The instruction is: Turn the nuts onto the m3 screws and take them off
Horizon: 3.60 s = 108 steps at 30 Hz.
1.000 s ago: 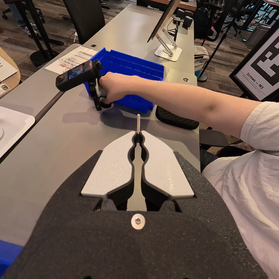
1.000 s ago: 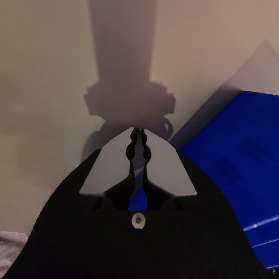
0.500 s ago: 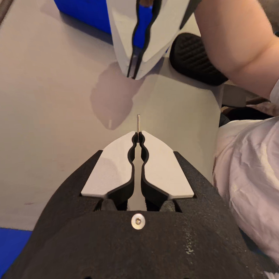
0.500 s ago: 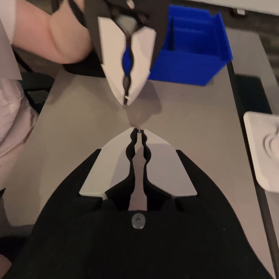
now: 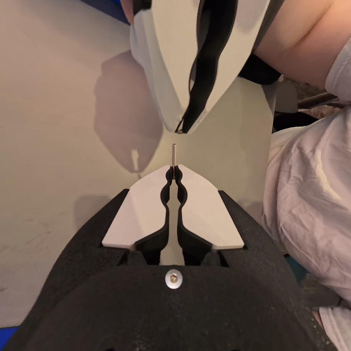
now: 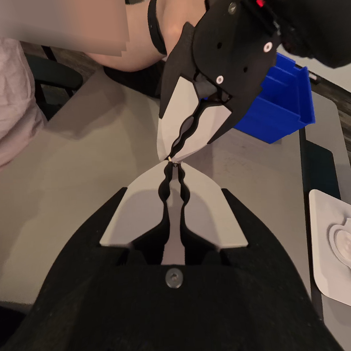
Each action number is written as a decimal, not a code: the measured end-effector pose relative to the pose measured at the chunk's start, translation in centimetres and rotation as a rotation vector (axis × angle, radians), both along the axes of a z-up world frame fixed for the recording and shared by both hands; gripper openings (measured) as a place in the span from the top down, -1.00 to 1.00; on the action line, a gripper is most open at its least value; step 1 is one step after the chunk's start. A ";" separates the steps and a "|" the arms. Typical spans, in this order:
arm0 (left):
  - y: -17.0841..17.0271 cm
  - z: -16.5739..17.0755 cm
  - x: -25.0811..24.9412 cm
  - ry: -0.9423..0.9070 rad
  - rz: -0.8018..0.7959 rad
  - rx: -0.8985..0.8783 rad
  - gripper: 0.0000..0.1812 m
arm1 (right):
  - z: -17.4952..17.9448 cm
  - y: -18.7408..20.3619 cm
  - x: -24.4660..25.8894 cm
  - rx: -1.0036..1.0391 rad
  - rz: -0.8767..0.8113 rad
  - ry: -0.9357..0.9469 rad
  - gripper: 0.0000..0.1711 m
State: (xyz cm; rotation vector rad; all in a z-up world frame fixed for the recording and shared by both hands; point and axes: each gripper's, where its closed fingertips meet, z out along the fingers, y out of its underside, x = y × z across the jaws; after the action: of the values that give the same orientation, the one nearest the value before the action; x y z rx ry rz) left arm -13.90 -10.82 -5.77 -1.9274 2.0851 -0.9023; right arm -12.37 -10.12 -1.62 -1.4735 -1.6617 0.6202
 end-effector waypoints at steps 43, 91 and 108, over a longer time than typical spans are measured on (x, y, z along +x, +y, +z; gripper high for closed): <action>3.4 -1.5 -0.7 0.135 0.123 0.321 0.98 | -2.9 2.5 -1.3 -0.855 -0.527 0.059 0.94; 6.9 -1.0 0.5 0.138 0.238 0.730 0.98 | -2.9 5.0 0.1 -0.874 -0.649 0.181 0.75; 2.4 11.6 2.3 -0.669 0.145 0.177 0.98 | 11.4 1.3 0.5 0.030 -0.181 0.639 0.68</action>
State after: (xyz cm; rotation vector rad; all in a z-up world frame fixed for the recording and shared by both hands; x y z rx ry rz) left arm -11.55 -8.38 5.84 -1.3999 1.5521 -1.0921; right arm -11.89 -8.84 9.78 -1.2130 -1.0275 0.8502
